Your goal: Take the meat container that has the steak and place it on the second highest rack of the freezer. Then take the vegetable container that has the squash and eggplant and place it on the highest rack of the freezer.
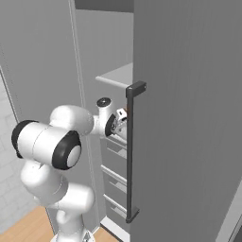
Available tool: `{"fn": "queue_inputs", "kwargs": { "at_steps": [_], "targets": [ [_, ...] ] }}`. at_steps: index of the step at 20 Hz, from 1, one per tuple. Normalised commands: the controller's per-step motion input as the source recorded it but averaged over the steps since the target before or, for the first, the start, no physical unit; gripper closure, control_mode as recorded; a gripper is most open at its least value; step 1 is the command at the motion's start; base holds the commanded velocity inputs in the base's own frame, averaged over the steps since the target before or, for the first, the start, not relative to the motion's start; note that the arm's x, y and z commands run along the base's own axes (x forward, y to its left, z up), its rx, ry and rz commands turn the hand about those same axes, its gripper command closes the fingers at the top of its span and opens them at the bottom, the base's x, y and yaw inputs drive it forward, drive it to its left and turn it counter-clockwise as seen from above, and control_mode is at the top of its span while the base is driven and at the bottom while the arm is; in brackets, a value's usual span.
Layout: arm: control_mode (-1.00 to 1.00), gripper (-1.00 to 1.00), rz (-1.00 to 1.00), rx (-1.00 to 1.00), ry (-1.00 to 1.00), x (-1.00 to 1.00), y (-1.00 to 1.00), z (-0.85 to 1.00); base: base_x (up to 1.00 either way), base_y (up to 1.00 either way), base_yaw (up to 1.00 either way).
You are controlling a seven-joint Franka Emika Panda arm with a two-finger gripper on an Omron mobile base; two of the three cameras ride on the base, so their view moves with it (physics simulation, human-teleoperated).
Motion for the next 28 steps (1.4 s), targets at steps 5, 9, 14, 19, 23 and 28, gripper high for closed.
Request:
{"fn": "queue_inputs", "kwargs": {
  "at_steps": [5, 9, 14, 19, 23, 28],
  "targets": [
    [-1.00, 1.00, 0.01, 0.00, 0.00, 0.45, -0.10, -0.14, 0.00, 0.00, 0.00],
    [-1.00, 1.00, 0.00, 0.00, 0.00, 0.44, -0.25, -0.21, 0.00, 0.00, 0.00],
    [-1.00, 1.00, 0.04, 0.00, 0.00, 0.34, -0.23, -0.26, 0.00, 0.00, 0.00],
    [-1.00, -1.00, 0.05, 0.00, 0.00, 0.05, -0.02, -0.16, 0.00, 0.00, 0.00],
    [-1.00, -1.00, 0.02, 0.00, 0.00, 0.01, 0.00, -0.01, 0.00, 0.00, 0.00],
    [-1.00, -1.00, 0.00, -0.01, 0.00, 0.00, 0.01, 0.00, 0.00, 0.00, 0.00]
  ]
}}
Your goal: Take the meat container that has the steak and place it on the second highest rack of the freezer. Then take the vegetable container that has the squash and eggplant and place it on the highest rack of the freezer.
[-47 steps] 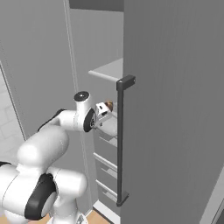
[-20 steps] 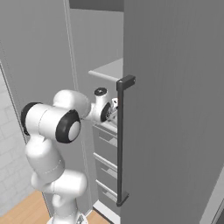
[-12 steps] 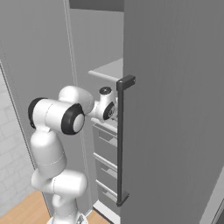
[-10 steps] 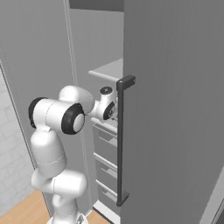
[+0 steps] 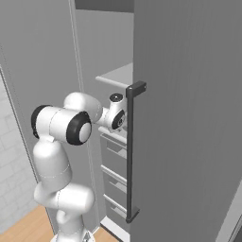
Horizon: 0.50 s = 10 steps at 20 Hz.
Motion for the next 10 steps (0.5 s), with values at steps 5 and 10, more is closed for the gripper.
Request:
{"fn": "queue_inputs", "kwargs": {
  "at_steps": [5, 10],
  "targets": [
    [-1.00, -1.00, 0.00, -0.07, 0.00, -0.13, 0.11, 0.00, 0.00, 0.00, 0.00],
    [-1.00, -1.00, 0.00, -0.11, -0.02, -0.17, 0.09, 0.00, 0.00, 0.00, 0.00]
  ]
}}
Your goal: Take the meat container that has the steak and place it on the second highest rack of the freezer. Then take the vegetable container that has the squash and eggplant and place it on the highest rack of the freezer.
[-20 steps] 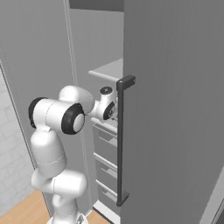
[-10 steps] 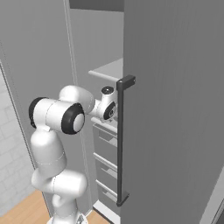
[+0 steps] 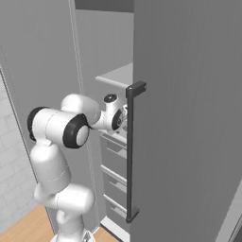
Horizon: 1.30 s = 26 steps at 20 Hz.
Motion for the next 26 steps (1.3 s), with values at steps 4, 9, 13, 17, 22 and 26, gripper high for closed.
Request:
{"fn": "queue_inputs", "kwargs": {
  "at_steps": [4, 9, 13, 17, 22, 26],
  "targets": [
    [-1.00, -1.00, 0.00, -0.02, -0.02, -0.19, 0.00, 0.05, 0.00, 0.00, 0.00],
    [-1.00, -1.00, 0.00, -0.02, -0.07, -0.31, 0.10, 0.21, 0.00, 0.00, 0.00],
    [-1.00, -1.00, 0.02, -0.03, -0.02, -0.38, 0.14, 0.43, 0.00, 0.00, 0.00],
    [-1.00, -1.00, 0.00, -0.01, 0.00, -0.37, 0.12, 0.37, 0.00, 0.00, 0.00],
    [-1.00, -1.00, 0.03, 0.00, 0.00, -0.44, 0.02, 0.18, 0.00, 0.00, 0.00],
    [-1.00, -1.00, 0.03, -0.04, 0.00, -0.52, 0.17, 0.07, 0.00, 0.00, 0.00]
  ]
}}
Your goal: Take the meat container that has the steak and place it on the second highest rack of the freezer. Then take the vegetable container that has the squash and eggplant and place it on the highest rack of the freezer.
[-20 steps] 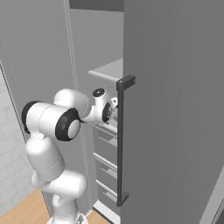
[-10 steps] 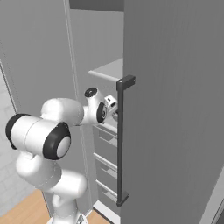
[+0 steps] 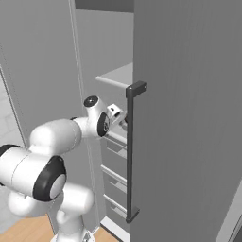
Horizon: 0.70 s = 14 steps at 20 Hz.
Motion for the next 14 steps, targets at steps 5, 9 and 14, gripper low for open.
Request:
{"fn": "queue_inputs", "kwargs": {
  "at_steps": [5, 9, 14],
  "targets": [
    [-1.00, -1.00, 0.02, -0.01, -0.01, -0.53, 0.11, 0.32, 0.00, 0.00, 0.00],
    [-1.00, -1.00, 0.04, 0.00, 0.00, -0.63, 0.21, 0.57, 0.00, 0.00, 0.00],
    [-1.00, -1.00, 0.10, 0.00, 0.00, -0.60, 0.24, 0.60, 0.00, 0.00, 0.00]
  ]
}}
